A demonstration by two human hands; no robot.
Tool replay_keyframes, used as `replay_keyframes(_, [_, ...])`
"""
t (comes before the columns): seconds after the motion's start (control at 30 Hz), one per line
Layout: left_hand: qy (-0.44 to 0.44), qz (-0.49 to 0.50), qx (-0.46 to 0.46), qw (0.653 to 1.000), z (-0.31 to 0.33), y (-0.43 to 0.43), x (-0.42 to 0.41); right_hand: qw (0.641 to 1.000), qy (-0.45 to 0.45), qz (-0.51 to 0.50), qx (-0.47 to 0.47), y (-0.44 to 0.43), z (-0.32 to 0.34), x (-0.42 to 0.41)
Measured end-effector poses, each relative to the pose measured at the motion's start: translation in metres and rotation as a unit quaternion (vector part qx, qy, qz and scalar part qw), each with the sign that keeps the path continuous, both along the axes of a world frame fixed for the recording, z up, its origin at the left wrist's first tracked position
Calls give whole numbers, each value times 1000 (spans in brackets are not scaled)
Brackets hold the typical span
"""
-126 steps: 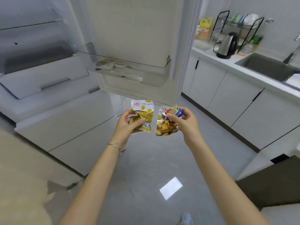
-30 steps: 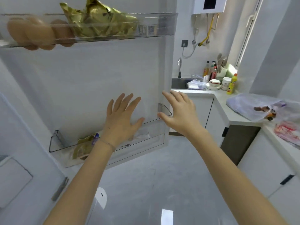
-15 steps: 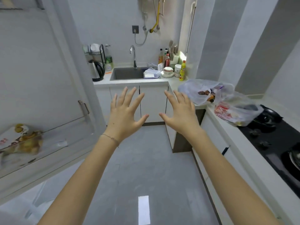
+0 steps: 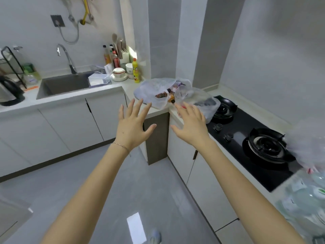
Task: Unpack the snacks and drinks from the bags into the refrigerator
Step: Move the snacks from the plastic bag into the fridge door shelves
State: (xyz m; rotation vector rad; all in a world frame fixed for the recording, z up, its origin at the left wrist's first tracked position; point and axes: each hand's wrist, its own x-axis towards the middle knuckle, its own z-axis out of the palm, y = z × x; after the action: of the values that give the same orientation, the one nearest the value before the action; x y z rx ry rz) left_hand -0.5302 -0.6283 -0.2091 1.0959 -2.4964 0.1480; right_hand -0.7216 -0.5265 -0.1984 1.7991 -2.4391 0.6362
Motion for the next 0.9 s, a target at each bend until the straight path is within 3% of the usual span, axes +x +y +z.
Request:
replay_keyframes(0.57, [-13,-157,30,987,-29,-193,-177,988,-26,-146,31,-140,-24,-145])
replay_keyframes(0.9, [-51,-168,82,981,-67,-275,-262,979,-58,-179,84,-197,-56,-239])
